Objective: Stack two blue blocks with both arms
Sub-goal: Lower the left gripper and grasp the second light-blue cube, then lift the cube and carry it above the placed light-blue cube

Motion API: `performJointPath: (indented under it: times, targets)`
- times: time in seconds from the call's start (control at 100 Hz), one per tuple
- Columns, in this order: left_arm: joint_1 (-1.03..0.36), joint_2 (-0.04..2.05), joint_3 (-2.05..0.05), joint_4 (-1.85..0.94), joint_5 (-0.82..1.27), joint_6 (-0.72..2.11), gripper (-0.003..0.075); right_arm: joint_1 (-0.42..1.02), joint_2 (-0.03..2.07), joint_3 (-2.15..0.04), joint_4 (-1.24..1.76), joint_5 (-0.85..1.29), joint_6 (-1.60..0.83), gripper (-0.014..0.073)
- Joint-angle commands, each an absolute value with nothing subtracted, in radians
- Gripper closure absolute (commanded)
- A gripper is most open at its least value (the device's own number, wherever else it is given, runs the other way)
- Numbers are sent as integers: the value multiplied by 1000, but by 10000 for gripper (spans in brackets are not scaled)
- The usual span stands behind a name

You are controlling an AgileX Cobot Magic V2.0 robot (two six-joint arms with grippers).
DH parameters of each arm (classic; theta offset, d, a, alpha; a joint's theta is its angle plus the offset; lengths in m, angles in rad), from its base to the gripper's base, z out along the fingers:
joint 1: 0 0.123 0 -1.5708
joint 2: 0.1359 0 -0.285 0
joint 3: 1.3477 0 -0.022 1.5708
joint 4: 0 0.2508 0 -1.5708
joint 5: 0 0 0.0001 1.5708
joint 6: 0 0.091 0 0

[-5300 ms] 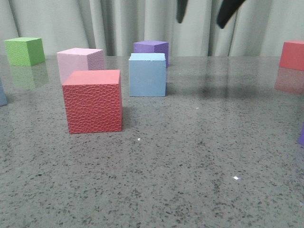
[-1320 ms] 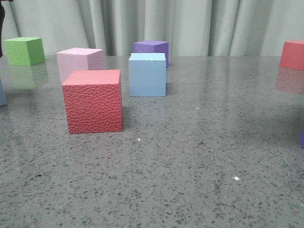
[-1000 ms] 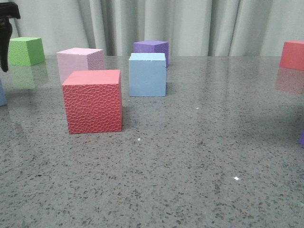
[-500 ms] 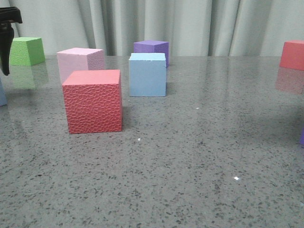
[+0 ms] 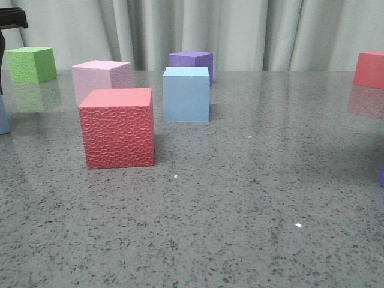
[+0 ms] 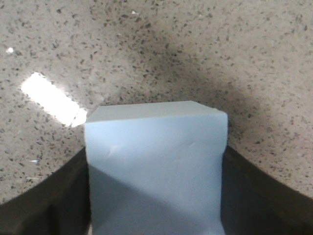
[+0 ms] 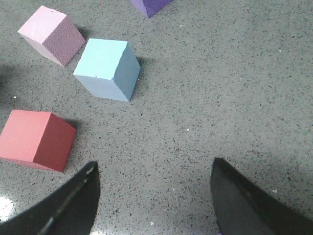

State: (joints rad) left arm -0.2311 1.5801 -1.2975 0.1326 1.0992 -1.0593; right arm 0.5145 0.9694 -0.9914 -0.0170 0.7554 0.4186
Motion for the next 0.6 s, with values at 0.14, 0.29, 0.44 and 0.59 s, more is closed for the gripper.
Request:
performJointPath:
  times: [0.14,0.29,0.44,0.59]
  targets:
    - [-238,1546,-1454,94,1135,-962,480,511,955,-1017,-32,688,411,108]
    - [-240,1557,-1574,86,1225,-891,480,511,955,-1017,-32,681,411,108]
    - [-272,1589,-1694,59,1266,-831,480,511,955,-1017,-32,674,411,108]
    - [-347,1645,-1799,44,1268,-789,480,511,955,-1017,-32,674,411,108]
